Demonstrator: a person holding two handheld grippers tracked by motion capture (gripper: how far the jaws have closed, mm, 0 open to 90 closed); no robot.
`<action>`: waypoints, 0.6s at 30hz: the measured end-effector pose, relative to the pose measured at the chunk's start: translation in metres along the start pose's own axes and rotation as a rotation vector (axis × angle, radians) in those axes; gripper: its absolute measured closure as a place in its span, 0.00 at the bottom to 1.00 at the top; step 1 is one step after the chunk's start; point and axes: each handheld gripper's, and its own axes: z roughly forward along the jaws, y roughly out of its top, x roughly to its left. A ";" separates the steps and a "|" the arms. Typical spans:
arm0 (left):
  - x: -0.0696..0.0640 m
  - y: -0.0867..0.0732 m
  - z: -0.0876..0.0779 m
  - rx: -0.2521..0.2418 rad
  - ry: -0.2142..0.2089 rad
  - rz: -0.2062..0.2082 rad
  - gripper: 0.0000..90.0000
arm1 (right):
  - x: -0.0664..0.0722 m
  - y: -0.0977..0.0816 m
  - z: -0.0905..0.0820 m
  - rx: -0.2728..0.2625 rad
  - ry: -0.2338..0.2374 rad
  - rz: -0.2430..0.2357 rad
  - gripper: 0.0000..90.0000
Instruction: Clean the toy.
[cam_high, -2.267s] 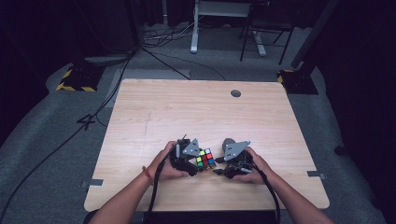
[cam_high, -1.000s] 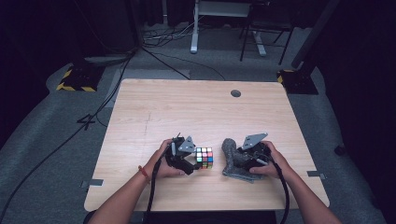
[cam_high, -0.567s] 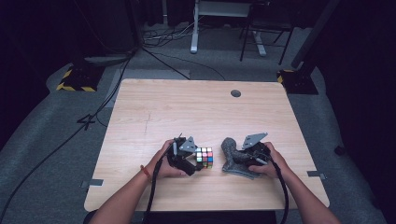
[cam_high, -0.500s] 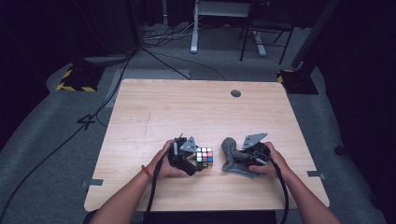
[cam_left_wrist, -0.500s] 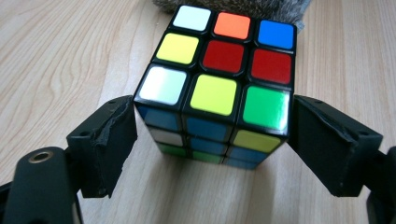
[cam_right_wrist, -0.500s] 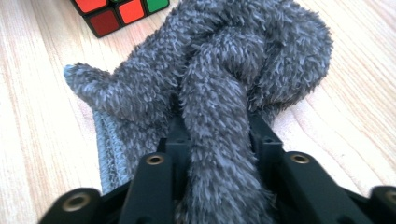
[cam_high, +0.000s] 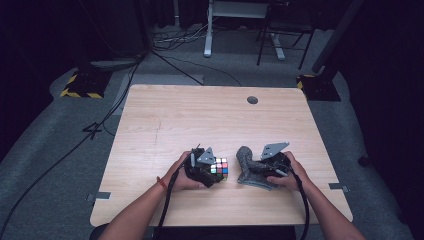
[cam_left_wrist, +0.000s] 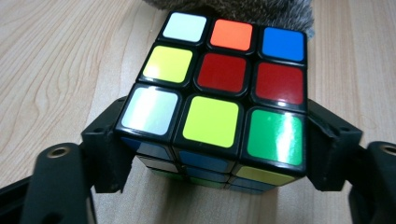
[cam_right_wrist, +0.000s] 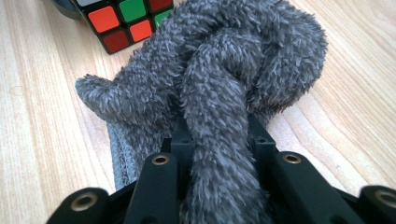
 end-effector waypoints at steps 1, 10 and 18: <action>0.000 0.000 0.000 0.000 -0.006 -0.003 0.30 | 0.000 0.000 0.000 -0.005 0.007 0.003 0.80; -0.004 0.003 -0.002 -0.002 -0.025 0.054 0.37 | 0.001 0.002 -0.002 -0.020 0.010 -0.002 0.79; -0.006 0.006 -0.006 0.005 -0.012 0.080 0.38 | 0.001 0.003 -0.008 -0.050 0.010 -0.002 0.80</action>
